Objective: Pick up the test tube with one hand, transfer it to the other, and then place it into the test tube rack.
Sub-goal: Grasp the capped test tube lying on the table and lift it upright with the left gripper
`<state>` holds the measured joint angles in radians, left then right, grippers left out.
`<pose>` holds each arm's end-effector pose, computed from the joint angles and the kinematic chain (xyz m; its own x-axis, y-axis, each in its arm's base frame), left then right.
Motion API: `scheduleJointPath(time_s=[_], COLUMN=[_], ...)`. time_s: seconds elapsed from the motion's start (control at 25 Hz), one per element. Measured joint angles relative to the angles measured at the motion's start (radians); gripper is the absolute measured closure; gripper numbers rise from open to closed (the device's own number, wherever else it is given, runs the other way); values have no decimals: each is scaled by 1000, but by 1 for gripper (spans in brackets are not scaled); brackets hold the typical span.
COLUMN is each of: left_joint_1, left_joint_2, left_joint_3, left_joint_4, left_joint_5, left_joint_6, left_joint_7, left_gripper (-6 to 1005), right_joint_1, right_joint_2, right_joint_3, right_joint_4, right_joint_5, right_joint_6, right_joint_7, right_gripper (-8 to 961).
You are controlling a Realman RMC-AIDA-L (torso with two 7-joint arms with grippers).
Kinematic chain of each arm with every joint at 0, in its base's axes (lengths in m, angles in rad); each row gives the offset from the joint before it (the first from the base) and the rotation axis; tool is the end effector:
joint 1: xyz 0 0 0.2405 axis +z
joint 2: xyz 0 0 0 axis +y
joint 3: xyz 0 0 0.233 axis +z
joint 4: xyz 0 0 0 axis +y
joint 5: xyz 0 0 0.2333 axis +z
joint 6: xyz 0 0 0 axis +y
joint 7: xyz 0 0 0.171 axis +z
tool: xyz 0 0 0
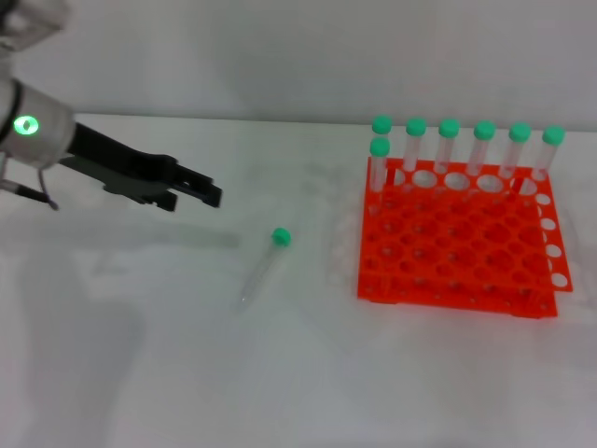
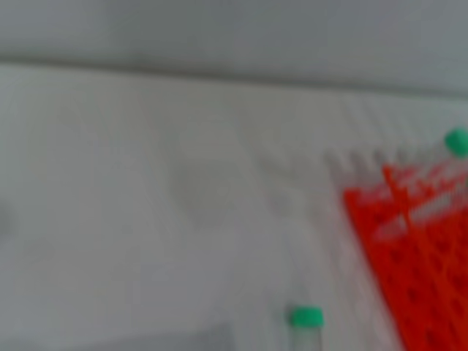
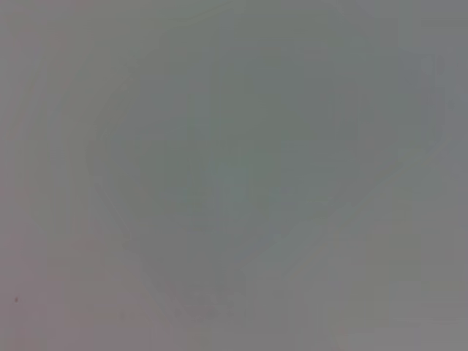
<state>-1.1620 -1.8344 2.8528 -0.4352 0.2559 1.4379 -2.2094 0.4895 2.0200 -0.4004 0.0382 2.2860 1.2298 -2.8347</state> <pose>-0.2268 0.4493 0.0518 0.4029 0.8954 0.1896 0.9072 -0.3632 -0.2122 0.3644 0.3628 0.0472 0.6453 0.0913 -0.7585 -0.7634 0.0416 -0.6445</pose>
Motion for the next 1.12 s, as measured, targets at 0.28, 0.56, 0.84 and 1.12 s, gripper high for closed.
scheduleJointPath(time_s=[0.28,0.56,0.84,1.12], left_joint_1=[-103,-188,-235,-238], left_joint_2=[-84,-196,-231,-237], left_joint_3=[-4,-6,-6,-7], left_joint_4=[2,17,118,145], left_joint_5=[200,377,529,577], left_joint_6=[-73,-205,-271,-311], left_joint_7=[-89,-179,-272,-310], left_gripper=[140,140,140,140], right_joint_1=[3,1,-4,-7], right_joint_2=[-1,-1,-2,-3], right_joint_3=[0,0,0,13], right_joint_4=[-2,-8,-14,-14], right_joint_5=[1,1,1,2], right_joint_6=[-2,-3,-4,-4], right_joint_7=[0,0,0,0], right_gripper=[139,140,139,139])
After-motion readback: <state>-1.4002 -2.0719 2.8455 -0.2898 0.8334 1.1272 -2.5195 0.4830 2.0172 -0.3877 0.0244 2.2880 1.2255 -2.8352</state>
